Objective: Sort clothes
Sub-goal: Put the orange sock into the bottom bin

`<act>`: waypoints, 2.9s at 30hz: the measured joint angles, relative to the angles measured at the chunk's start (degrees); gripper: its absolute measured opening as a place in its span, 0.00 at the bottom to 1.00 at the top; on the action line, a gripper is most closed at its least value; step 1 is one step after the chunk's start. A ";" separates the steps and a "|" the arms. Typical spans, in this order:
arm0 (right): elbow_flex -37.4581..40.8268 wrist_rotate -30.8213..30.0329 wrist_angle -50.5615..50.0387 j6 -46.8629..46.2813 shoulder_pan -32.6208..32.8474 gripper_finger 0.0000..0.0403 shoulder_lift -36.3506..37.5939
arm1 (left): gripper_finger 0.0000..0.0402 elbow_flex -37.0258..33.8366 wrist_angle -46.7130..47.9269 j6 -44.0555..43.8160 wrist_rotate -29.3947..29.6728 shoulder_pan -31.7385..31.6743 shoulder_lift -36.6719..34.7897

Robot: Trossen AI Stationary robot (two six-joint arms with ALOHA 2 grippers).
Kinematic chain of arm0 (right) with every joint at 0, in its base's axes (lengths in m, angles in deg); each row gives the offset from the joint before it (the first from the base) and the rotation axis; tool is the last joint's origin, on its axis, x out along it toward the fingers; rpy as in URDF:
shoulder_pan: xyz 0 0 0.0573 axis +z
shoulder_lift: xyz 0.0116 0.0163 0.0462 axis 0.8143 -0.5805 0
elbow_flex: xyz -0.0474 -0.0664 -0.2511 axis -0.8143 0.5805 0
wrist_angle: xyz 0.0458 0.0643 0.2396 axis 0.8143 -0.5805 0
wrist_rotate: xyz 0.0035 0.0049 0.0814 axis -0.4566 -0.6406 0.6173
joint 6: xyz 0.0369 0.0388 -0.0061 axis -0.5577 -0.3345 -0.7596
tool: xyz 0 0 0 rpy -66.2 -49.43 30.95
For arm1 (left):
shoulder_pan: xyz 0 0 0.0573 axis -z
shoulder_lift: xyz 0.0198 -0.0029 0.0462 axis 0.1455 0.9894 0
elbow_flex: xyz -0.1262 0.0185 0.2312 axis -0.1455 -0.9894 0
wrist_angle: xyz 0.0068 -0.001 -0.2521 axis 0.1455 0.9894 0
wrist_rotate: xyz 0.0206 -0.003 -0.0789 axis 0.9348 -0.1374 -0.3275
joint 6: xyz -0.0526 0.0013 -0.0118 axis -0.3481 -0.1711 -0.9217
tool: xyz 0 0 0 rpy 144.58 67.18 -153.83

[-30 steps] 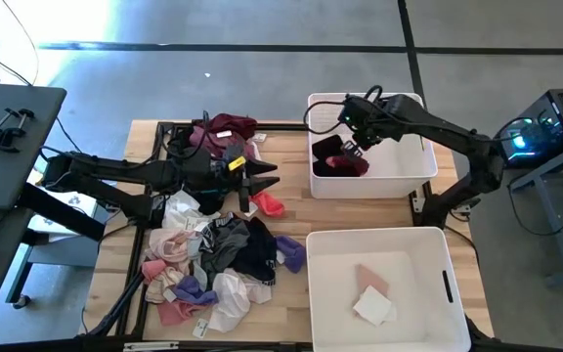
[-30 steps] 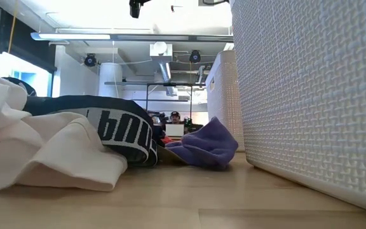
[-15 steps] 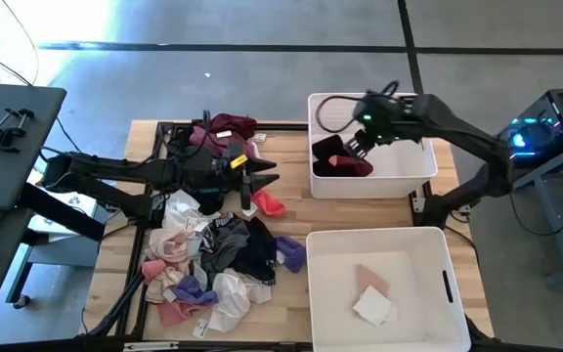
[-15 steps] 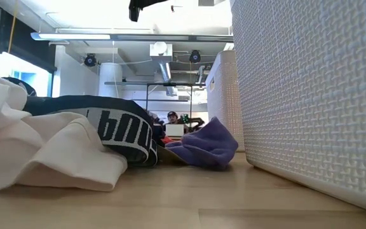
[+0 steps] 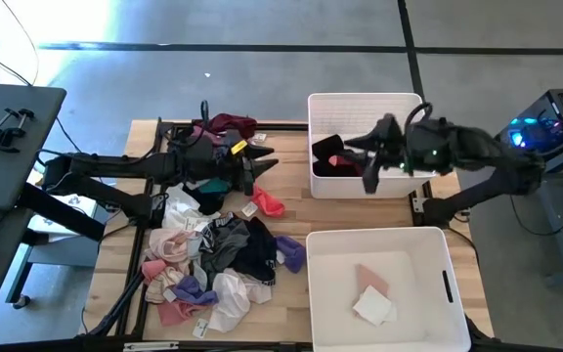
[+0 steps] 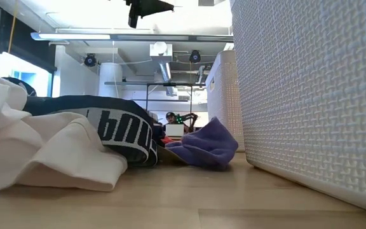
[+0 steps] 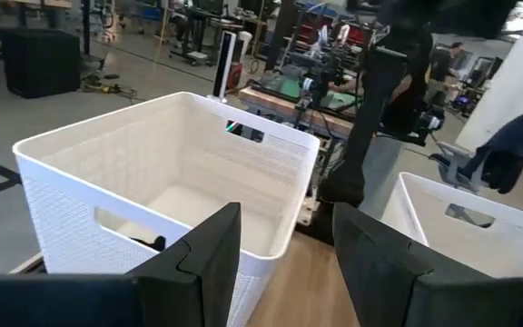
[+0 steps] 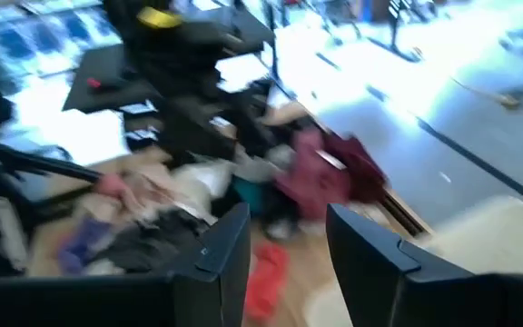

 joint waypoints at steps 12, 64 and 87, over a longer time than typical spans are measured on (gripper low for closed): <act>17.93 5.15 24.20 -5.37 2.89 0.33 -0.22 | 0.41 0.09 24.03 -2.55 -3.02 -0.27 1.13; 18.33 11.89 25.07 11.32 1.28 0.33 -16.22 | 0.00 0.09 14.23 5.47 -15.72 3.24 8.04; 9.08 8.92 12.99 10.89 2.95 0.01 -15.91 | 0.13 0.11 5.72 0.66 -14.80 3.62 8.05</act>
